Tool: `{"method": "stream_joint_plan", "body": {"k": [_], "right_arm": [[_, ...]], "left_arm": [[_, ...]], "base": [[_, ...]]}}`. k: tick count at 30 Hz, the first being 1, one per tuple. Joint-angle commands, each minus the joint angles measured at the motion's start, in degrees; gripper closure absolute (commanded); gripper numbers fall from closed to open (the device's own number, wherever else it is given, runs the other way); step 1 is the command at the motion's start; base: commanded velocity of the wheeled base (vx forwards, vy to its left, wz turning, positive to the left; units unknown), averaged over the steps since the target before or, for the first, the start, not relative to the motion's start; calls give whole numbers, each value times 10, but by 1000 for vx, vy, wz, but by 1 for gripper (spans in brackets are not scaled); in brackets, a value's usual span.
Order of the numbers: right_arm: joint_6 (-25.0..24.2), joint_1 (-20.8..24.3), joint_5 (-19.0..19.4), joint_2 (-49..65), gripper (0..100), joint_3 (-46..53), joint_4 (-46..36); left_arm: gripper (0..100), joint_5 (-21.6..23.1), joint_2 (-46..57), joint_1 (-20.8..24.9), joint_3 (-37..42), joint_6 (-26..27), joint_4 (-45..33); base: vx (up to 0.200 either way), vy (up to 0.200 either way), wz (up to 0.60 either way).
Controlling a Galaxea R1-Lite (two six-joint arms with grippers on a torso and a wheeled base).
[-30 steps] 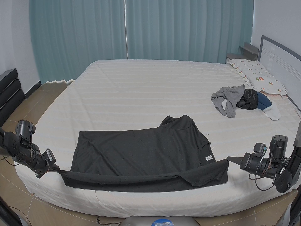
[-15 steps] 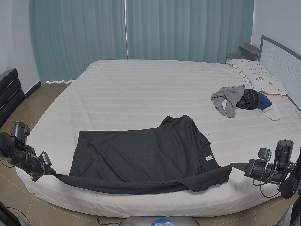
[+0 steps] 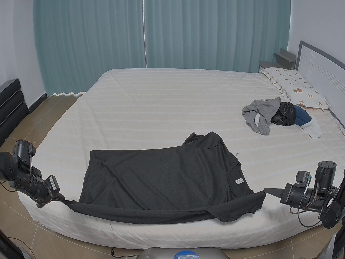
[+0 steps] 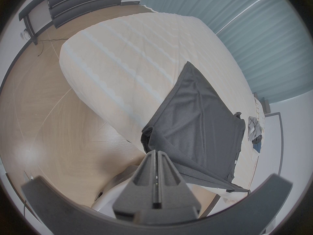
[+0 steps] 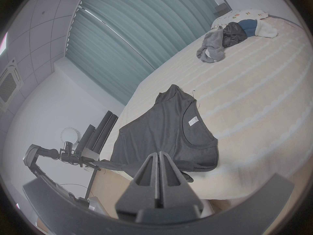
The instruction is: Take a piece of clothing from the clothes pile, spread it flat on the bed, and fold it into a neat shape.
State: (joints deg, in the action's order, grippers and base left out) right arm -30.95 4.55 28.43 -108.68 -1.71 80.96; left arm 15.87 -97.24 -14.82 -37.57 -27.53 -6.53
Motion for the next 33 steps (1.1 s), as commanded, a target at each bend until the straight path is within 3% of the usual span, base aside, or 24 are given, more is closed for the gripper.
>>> {"method": "stream_joint_plan", "body": {"k": [1,17,33], "right_arm": [[-1,-1,-1,-51,100,-42,-3],[-1,-2,-6,-184,100,-168,-9],[-2,-6,-6,-241,100,-278,-84]], "left_arm": [[100,0,-47,0,-31,-2,-1],[100,-1,-152,25,-117,-27,2],[100,-8,-247,31,-204,-39,-1]], "base": [[0,0,0],[0,0,0],[0,0,0]]}}
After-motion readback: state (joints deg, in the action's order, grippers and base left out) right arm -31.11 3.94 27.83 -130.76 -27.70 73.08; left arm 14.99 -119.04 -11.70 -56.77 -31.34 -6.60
